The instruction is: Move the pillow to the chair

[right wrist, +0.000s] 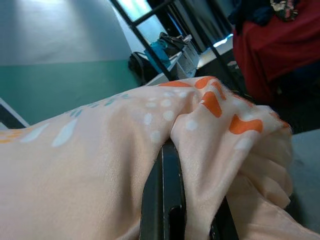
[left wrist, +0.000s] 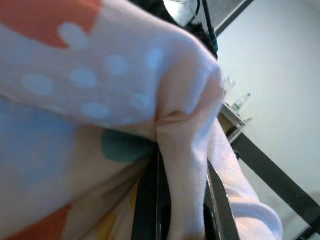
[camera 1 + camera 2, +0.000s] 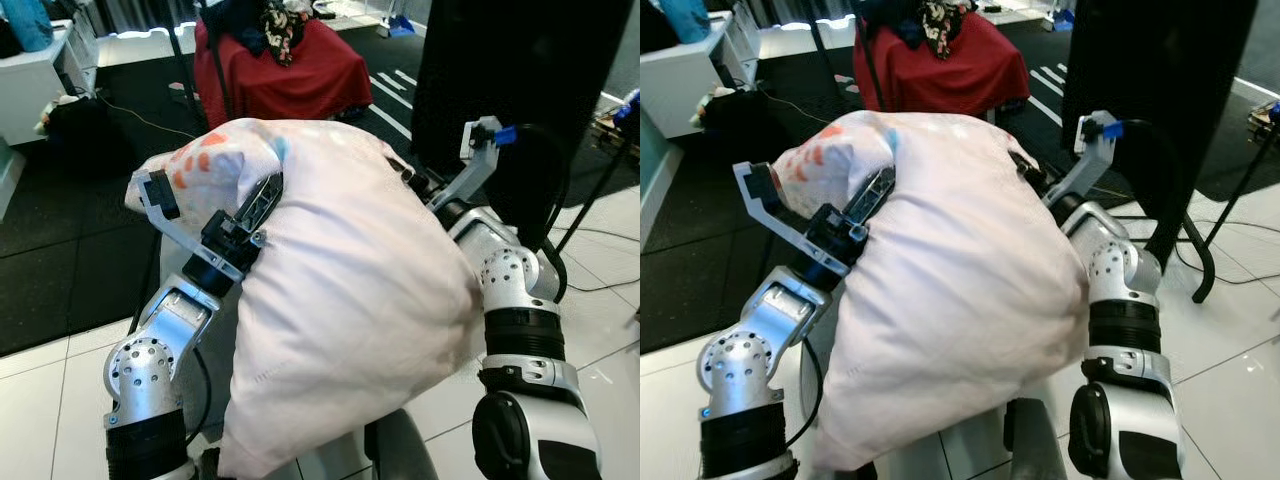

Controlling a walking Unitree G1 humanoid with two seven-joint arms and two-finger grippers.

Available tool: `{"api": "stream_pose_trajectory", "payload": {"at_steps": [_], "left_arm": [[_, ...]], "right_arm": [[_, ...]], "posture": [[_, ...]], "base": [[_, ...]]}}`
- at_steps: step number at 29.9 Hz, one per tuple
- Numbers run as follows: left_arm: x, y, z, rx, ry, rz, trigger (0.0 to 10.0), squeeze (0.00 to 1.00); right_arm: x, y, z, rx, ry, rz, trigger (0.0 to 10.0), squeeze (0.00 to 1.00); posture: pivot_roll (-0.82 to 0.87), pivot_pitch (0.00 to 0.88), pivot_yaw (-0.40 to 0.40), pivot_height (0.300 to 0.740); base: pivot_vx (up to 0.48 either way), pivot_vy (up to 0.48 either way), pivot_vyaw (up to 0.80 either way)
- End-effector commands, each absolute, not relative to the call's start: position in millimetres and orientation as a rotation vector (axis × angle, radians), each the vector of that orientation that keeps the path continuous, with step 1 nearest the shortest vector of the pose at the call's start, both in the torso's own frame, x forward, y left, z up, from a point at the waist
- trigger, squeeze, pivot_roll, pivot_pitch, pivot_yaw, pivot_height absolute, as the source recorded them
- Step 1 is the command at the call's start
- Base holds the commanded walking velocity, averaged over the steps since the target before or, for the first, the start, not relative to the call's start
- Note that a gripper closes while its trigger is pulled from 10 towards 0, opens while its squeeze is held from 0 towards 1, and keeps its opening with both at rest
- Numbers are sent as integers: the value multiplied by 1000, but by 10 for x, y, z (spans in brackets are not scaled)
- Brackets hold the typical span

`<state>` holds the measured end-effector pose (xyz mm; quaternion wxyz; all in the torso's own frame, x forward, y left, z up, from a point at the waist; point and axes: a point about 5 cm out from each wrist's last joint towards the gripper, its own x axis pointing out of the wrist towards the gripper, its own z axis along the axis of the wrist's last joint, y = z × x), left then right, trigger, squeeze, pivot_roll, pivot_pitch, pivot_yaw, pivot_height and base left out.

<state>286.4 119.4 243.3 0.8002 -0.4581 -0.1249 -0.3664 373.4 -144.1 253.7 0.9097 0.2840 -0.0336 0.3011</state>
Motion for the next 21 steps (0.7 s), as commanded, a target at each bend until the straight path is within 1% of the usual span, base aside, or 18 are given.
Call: {"api": "stream_pose_trajectory", "payload": {"at_steps": [1,2,4,5,9,11,21], "left_arm": [[2827,1017,2467,-951,-238,-825,2980,0],[2832,1024,2460,-935,-237,-793,9216,0],[2837,1030,2453,-921,-237,-772,9216,0],[2839,1028,2441,-903,-231,-756,10000,0],[2842,1022,2426,-881,-223,-744,10000,0],[2857,1028,2393,-839,-209,-707,10000,0],[2895,1044,2278,-812,-157,-627,10000,0]], "right_arm": [[3660,-1143,2676,577,-103,765,0,0],[3650,-1089,2640,575,-93,776,0,0],[3645,-1051,2613,574,-85,783,0,0],[3641,-1006,2576,570,-73,787,0,0],[3633,-957,2532,565,-62,794,0,0],[3604,-880,2434,567,-28,801,0,0],[3546,-804,2307,569,18,810,0,0]], "posture": [[-115,5,0,540],[-115,0,-5,540],[-116,0,-5,540],[-116,0,-5,540],[-116,0,-6,540],[-115,0,-5,555],[-111,0,-11,579]], "base": [[0,0,0],[0,0,0],[0,0,0],[0,0,0],[0,0,0],[0,0,0],[0,0,0]]}}
